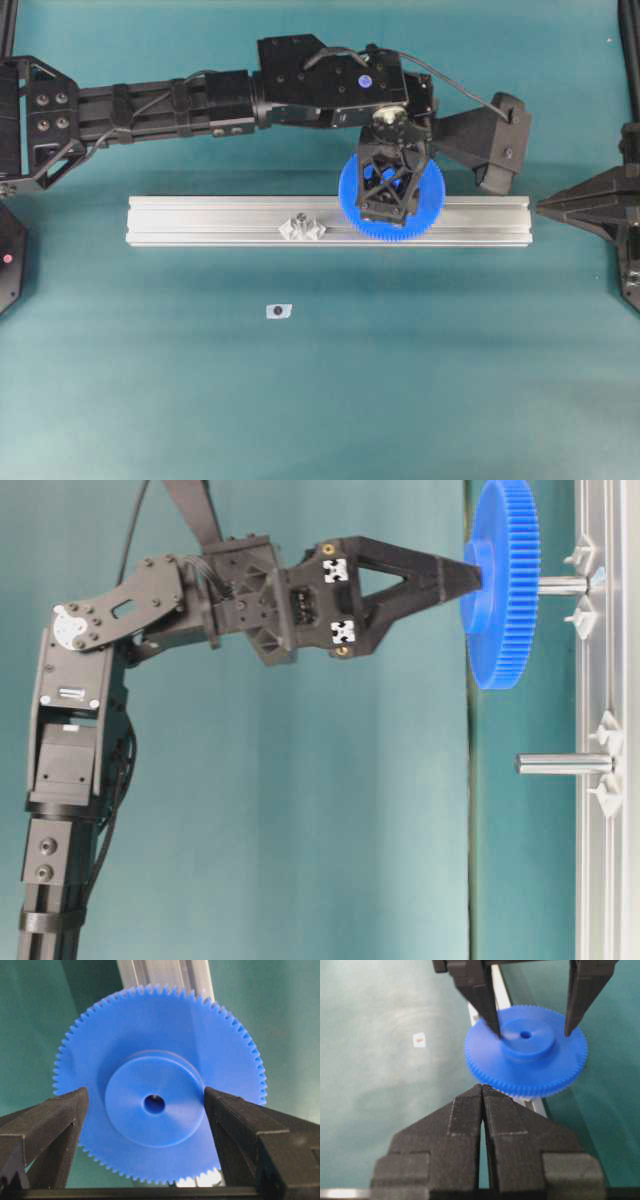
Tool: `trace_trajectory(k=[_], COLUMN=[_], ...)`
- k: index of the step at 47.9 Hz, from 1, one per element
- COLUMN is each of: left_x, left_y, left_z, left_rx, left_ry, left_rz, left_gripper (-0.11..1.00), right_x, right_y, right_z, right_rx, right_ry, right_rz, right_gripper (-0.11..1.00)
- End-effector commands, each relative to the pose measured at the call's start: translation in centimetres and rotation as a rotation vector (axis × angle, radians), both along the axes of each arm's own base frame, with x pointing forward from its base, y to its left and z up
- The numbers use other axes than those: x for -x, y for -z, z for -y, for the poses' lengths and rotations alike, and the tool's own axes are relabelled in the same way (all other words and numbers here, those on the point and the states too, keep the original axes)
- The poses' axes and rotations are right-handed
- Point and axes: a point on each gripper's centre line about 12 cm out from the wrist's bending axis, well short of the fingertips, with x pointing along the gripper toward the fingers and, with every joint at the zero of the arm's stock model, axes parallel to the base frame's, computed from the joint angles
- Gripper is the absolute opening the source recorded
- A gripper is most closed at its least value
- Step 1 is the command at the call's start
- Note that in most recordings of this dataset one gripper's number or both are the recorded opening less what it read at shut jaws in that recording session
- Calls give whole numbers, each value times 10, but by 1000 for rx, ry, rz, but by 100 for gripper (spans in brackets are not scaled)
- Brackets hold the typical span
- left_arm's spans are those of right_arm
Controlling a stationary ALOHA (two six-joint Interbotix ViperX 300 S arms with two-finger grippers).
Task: Find the location of the shaft and insert the large gear.
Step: 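Lower the gear onto the right shaft, then open the left gripper and raise it off the gear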
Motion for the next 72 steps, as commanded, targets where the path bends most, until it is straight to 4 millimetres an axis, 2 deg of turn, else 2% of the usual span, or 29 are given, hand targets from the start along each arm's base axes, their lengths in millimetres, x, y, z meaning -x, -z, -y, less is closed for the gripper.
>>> trace_trajectory(k=[1, 46, 55, 72], left_x=[0, -1, 1, 1], left_y=[-24, -26, -34, -49], left_z=[-3, 8, 17, 17], left_rx=[-13, -10, 3, 11], left_ry=[-3, 8, -7, -38], left_rz=[51, 55, 34, 44], left_gripper=[86, 87, 86, 87], right_x=[-2, -1, -1, -2], right_y=[-5, -4, -5, -5], right_z=[1, 1, 1, 1], right_rx=[-9, -40, -40, -40], right_ry=[6, 15, 15, 15], right_rz=[13, 16, 17, 17], right_gripper=[0, 0, 0, 0])
